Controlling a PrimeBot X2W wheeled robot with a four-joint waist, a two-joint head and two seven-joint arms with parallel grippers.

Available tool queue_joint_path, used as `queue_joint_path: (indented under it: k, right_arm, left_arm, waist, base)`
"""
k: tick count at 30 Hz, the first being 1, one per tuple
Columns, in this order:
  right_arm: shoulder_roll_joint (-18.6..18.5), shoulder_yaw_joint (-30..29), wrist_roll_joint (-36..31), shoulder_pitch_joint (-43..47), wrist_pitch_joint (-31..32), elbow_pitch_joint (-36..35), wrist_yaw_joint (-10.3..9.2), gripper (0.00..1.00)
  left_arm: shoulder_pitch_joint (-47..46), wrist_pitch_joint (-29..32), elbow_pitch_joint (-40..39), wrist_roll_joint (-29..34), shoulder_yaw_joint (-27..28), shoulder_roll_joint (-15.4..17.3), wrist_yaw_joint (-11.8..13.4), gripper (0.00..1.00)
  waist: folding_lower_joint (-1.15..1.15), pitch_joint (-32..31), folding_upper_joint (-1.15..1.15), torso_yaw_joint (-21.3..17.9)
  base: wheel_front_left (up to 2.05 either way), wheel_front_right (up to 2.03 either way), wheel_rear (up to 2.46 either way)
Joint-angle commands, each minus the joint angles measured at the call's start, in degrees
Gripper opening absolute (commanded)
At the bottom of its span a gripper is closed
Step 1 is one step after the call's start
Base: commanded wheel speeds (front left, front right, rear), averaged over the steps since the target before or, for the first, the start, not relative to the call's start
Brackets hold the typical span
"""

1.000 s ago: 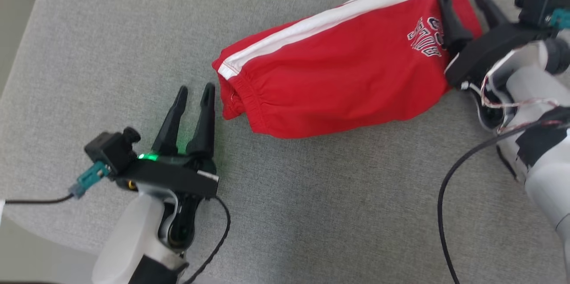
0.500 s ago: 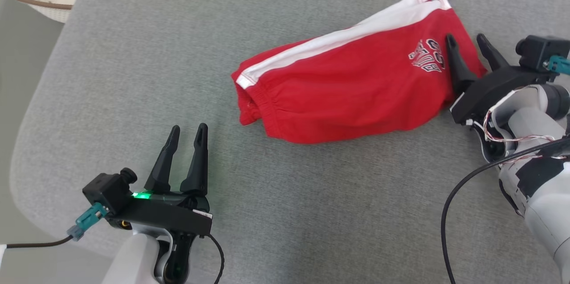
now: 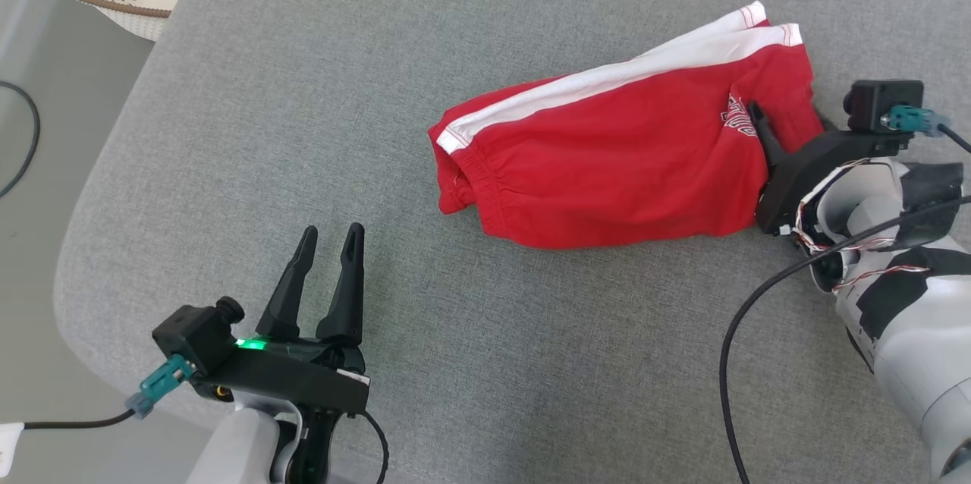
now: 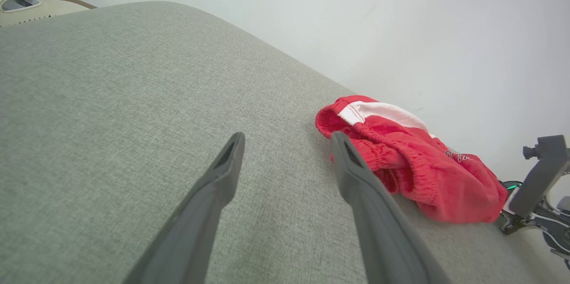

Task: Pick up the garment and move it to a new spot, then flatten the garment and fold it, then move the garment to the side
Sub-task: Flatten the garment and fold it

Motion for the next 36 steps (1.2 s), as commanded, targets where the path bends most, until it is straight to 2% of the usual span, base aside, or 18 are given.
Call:
queue_joint_path:
  k: [1,2,12,22,27,36]
  right_arm:
    - [1.29,0.77,0.09,1.95,1.16,0.97,0.03,0.04]
    - [1.29,0.84,0.22,1.86,1.22,1.25,0.03,0.00]
    - [1.08,-1.15,2.40,3.00,-3.07,3.07,-0.02,0.00]
    - [2.44,-3.19,6.20,12.08,-4.77,-4.54,-0.01,0.00]
    - [2.10,-7.26,6.91,16.35,-4.80,-8.74,-0.01,0.00]
    - [3.28,-15.83,3.13,27.28,-4.82,-15.66,-0.01,0.00]
  left_arm:
    - [1.25,-0.01,0.34,-0.24,-0.07,0.09,0.01,1.00]
    - [1.25,-0.01,0.41,-0.25,-0.18,0.09,0.01,1.00]
    - [2.36,-0.01,0.59,0.52,-1.03,0.10,0.01,1.00]
    - [5.43,-0.01,1.94,2.09,-0.07,0.13,0.01,1.00]
    - [6.79,-0.01,2.38,2.94,1.08,0.11,0.01,1.00]
    - [10.43,-0.01,2.58,3.16,2.75,0.10,0.01,1.00]
  waist:
    - [0.01,-0.17,0.01,0.00]
    - [0.01,-0.27,0.01,0.00]
    - [0.01,-3.08,0.01,-1.63]
    - [0.01,-10.18,0.01,-9.02]
    - [0.01,-12.75,0.01,-12.15]
    - [0.01,-16.48,0.01,-16.04]
  base:
    - [0.00,0.00,0.00]
    - [0.00,0.00,0.00]
    - [0.00,0.00,0.00]
    - [0.00,0.00,0.00]
    - [0.00,0.00,0.00]
    - [0.00,0.00,0.00]
